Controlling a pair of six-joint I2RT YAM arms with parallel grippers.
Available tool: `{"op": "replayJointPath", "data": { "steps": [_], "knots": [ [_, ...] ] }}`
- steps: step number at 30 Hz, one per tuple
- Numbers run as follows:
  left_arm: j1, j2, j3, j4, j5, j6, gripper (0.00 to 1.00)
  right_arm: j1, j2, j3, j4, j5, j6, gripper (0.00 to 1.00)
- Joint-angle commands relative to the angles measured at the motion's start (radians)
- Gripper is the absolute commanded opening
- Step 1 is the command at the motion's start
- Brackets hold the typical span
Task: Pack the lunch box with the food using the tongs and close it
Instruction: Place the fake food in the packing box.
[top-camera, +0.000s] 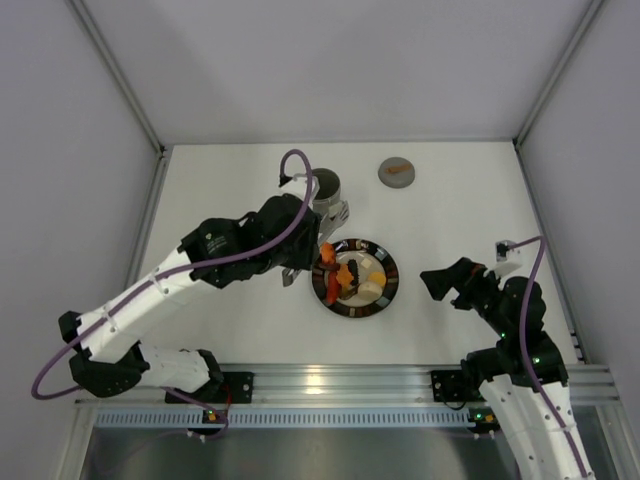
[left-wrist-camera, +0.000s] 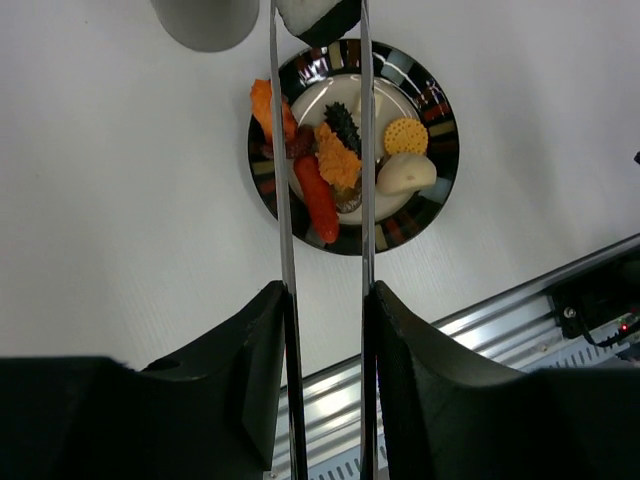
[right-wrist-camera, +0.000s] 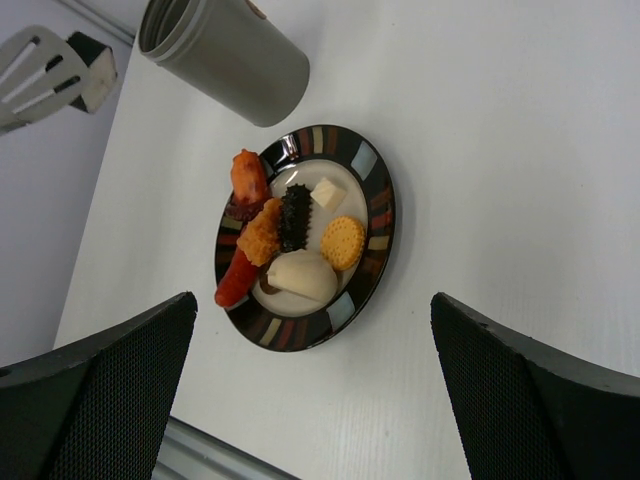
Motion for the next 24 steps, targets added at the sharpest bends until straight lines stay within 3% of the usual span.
{"op": "replayJointPath", "data": {
  "steps": [1,14,24],
  "knots": [
    [0.007,0.063,0.135,-0.020,-0.107,0.028,0.32,-0.011,0.018,0.061,0.003,0.009,-0.017,0.99],
    [0.313,0.203,0.219,0.086,0.059,0.144,0.32,-0.011,0.037,0.065,0.004,0.010,-0.040,0.99],
    [0.347,0.304,0.284,0.097,0.085,0.183,0.32,-0.011,0.026,0.041,0.004,0.013,-0.042,0.99]
  ]
}}
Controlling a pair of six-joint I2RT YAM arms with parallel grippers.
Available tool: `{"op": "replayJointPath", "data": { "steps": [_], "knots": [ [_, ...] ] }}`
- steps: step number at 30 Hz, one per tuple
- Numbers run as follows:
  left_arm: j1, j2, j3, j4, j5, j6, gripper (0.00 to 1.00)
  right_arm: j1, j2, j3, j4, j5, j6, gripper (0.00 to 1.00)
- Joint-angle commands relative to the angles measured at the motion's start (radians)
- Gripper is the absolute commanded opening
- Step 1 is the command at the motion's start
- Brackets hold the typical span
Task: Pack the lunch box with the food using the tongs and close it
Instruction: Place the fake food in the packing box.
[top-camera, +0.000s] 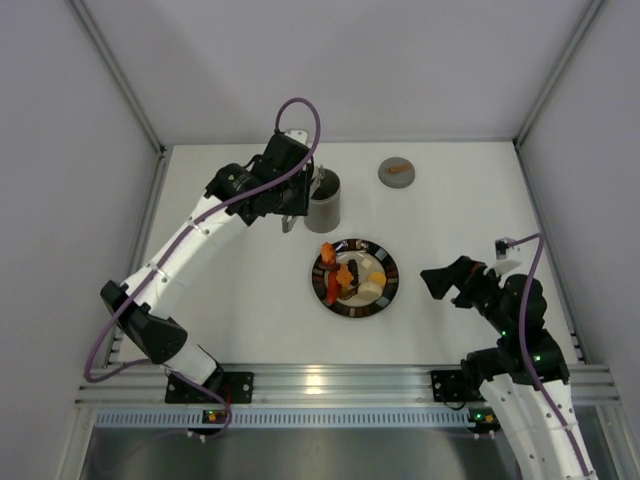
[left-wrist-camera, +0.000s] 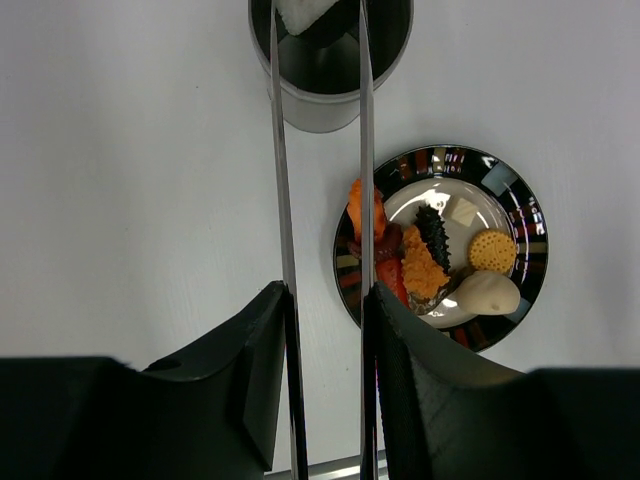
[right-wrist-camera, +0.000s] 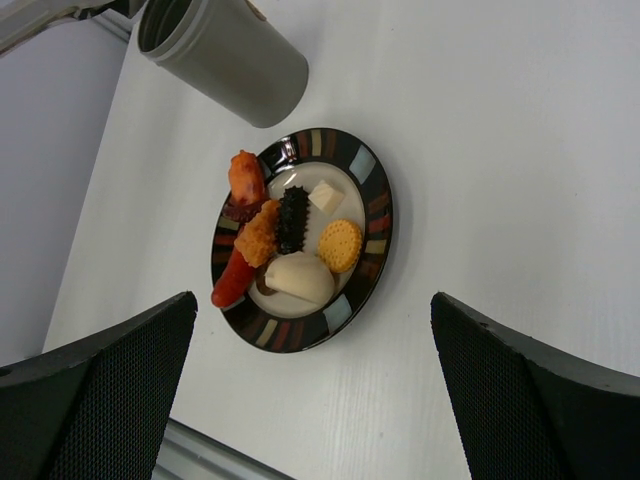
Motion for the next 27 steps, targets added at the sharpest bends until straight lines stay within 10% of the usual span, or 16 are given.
{"op": "replayJointPath", "data": {
  "steps": [1,27],
  "knots": [
    [0.008,0.015,0.053,0.061,0.007,0.027,0.32,-0.010,-0.007,0.014,0.005,0.012,-0.014,0.99],
    [0.008,0.021,0.044,0.069,0.031,0.040,0.52,-0.011,-0.016,0.010,-0.004,0.011,-0.014,0.99]
  ]
}}
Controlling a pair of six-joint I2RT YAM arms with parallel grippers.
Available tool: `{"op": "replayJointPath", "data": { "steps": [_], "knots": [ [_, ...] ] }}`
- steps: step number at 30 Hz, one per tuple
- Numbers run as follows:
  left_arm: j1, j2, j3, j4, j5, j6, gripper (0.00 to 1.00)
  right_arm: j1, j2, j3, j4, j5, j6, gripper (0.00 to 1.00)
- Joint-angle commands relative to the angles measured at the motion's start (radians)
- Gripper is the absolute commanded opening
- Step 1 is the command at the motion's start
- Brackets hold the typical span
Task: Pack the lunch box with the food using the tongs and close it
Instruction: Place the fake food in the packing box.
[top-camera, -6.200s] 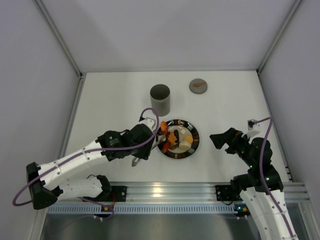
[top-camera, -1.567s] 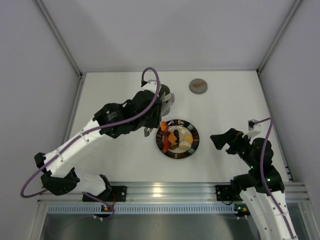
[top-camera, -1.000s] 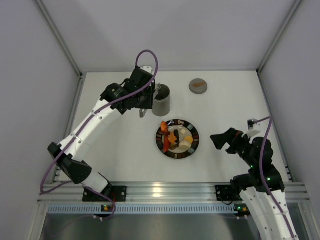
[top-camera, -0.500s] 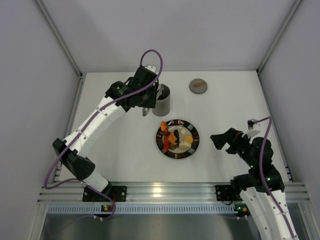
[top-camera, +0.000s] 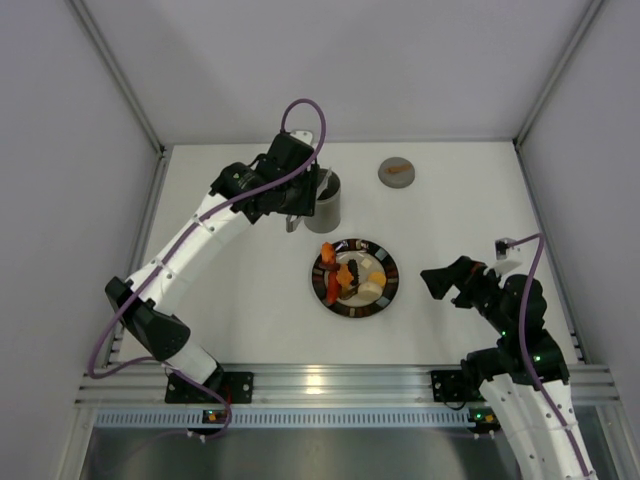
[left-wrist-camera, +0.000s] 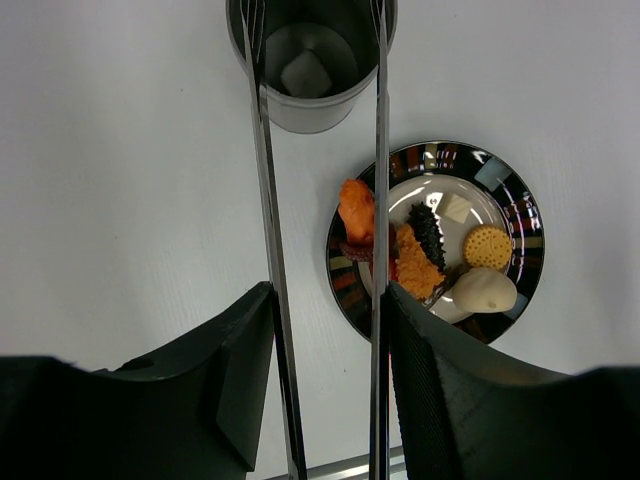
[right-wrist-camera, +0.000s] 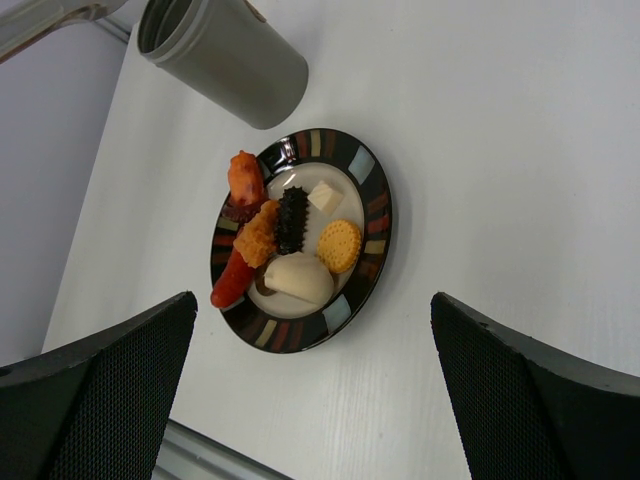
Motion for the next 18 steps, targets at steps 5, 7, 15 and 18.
{"op": "replayJointPath", "data": {
  "steps": [5,7,15,18],
  "knots": [
    [0.005,-0.007,0.048,0.044,0.002,0.021,0.52,-0.011,-0.009,0.020,-0.004,0.008,-0.015,1.00],
    [0.005,-0.012,0.056,0.040,0.010,0.021,0.52,-0.011,-0.006,0.023,-0.002,0.008,-0.016,0.99],
    [-0.026,-0.081,0.058,-0.016,0.058,0.032,0.50,-0.011,0.012,0.046,-0.002,0.008,-0.020,0.99],
    [-0.078,-0.119,0.009,-0.043,0.059,0.035,0.50,-0.011,0.017,0.047,-0.002,0.014,-0.022,0.99]
  ]
}}
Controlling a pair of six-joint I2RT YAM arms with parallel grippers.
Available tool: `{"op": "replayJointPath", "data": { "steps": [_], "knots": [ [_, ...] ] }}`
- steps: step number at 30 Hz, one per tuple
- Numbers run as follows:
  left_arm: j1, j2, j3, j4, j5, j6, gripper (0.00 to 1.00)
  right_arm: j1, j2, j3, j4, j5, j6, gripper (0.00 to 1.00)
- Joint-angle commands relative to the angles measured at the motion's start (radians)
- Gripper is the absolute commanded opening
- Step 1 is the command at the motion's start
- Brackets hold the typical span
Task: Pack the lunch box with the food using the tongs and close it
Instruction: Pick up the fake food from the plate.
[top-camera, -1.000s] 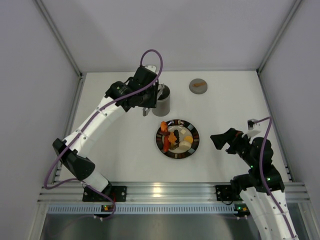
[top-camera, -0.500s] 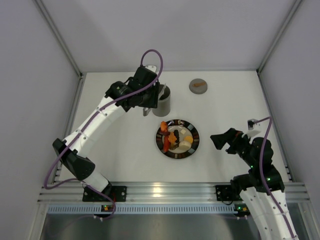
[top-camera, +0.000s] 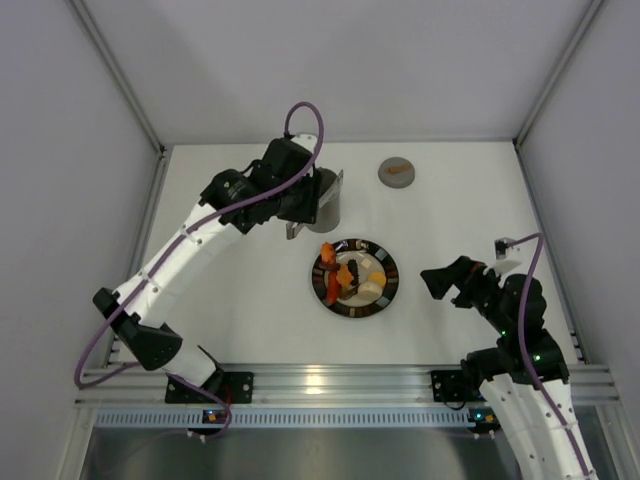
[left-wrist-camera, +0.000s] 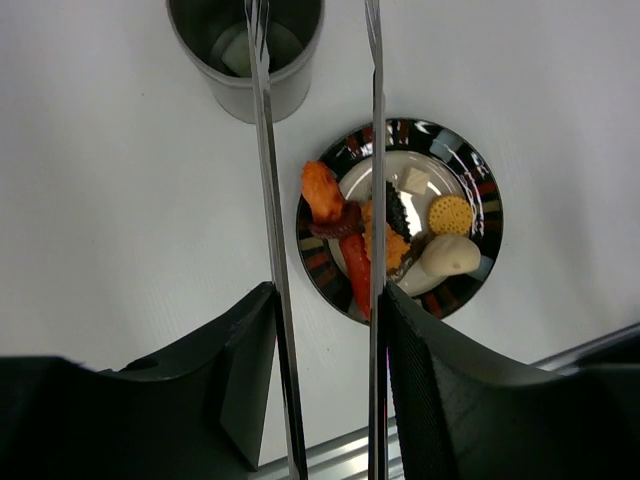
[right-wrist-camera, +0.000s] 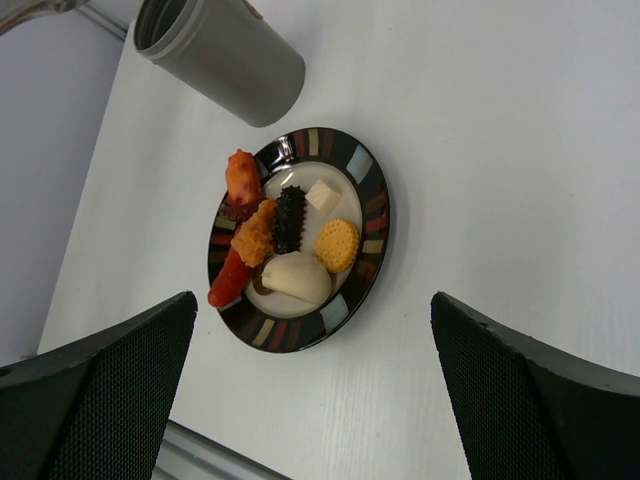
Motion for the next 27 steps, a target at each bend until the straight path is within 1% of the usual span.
{"op": "replayJointPath", "data": {
  "steps": [1,2,5,11,14,20,22,27],
  "knots": [
    [-0.064,-0.093,-0.036,-0.028,0.018,0.010,0.50,-0.011,0.015,0.048,-0.002,0.014,-0.016,0.99],
    [-0.103,-0.122,-0.078,-0.031,0.011,0.004,0.50,-0.011,0.020,0.050,-0.003,0.017,-0.016,0.99],
    [-0.175,-0.182,-0.162,-0.030,-0.006,-0.026,0.50,-0.011,0.021,0.052,-0.003,0.016,-0.015,0.99],
    [-0.291,-0.300,-0.303,-0.025,-0.032,-0.103,0.50,-0.011,0.013,0.052,-0.006,0.016,-0.013,1.00],
    [-0.335,-0.333,-0.363,-0.031,-0.065,-0.140,0.50,-0.011,0.009,0.047,-0.011,0.016,-0.013,0.99],
    [-0.409,-0.342,-0.466,-0.005,-0.086,-0.178,0.50,-0.011,-0.005,0.042,-0.017,0.014,-0.009,0.99],
    [-0.427,-0.334,-0.494,0.004,-0.089,-0.187,0.52,-0.011,-0.008,0.042,-0.020,0.016,-0.009,1.00],
    [-0.434,-0.318,-0.517,0.021,-0.098,-0.200,0.53,-0.011,-0.016,0.042,-0.031,0.020,-0.012,0.99]
  ]
}}
